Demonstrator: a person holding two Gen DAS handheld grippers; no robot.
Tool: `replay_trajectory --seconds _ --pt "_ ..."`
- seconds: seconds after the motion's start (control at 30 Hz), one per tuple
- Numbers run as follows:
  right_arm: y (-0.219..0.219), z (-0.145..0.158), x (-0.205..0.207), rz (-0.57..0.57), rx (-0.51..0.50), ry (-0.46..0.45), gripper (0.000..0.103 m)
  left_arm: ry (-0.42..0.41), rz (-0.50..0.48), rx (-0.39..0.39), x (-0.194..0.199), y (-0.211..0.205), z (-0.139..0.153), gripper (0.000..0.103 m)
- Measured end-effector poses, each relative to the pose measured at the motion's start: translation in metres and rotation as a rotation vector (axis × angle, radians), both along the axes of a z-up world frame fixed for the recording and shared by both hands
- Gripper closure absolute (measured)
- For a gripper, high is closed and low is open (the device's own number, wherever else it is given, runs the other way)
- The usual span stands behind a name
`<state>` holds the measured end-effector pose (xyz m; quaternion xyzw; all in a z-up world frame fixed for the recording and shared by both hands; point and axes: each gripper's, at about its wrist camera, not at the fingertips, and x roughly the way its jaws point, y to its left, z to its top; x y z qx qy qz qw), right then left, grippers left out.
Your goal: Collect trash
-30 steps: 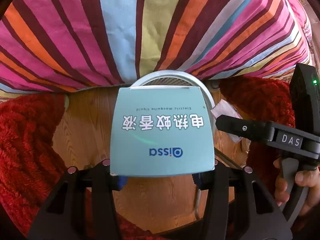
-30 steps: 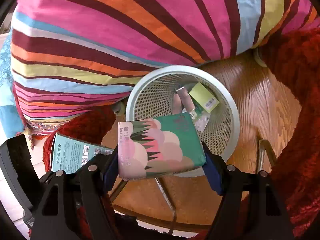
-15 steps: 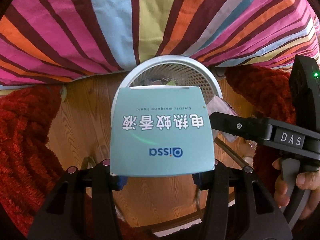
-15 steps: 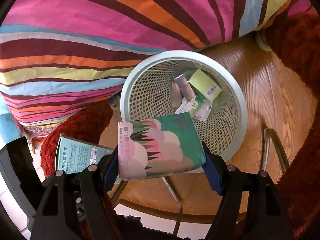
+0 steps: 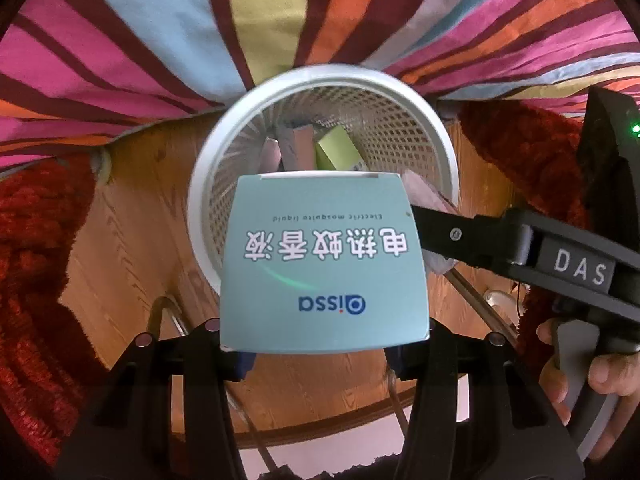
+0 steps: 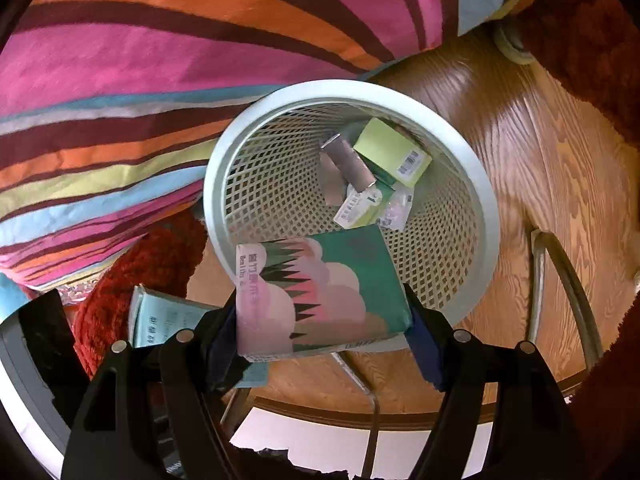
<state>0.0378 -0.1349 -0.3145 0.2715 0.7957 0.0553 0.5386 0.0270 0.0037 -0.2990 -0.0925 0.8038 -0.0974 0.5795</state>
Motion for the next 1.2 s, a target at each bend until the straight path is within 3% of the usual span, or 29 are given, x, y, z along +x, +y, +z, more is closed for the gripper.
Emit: replay_trajectory --seconds 0.37,0.4,0.43,0.5,0.57,0.6,0.63,1.2 --pt "0.0 -0.007 0.0 -0.001 -0.009 0.03 0.033 0.038 -0.019 0.033 0.0 -0.004 -0.01 0.053" --pt "0.0 -0.007 -0.001 0.001 -0.008 0.031 0.033 0.04 -0.022 0.034 0.0 -0.005 -0.01 0.051" --pt "0.001 -0.008 -0.001 0.003 -0.007 0.031 0.032 0.043 -0.025 0.035 -0.001 -0.005 -0.01 0.038" --pt "0.001 -0.009 -0.001 0.002 0.0 0.037 0.031 0.05 -0.03 0.035 -0.001 -0.006 -0.011 0.024" --pt "0.002 -0.012 -0.002 -0.001 -0.004 0.053 0.021 0.056 -0.033 0.045 0.0 -0.006 -0.013 0.021" --pt "0.001 -0.014 -0.003 -0.005 -0.008 0.063 0.012 0.058 -0.032 0.047 -0.001 -0.006 -0.014 0.019" --pt "0.0 -0.015 -0.003 -0.011 -0.016 0.065 0.008 0.061 -0.027 0.046 -0.001 -0.005 -0.014 0.019" --pt "-0.006 -0.008 -0.004 -0.041 -0.039 0.053 0.008 0.038 0.004 0.038 -0.002 0.001 -0.004 0.019"
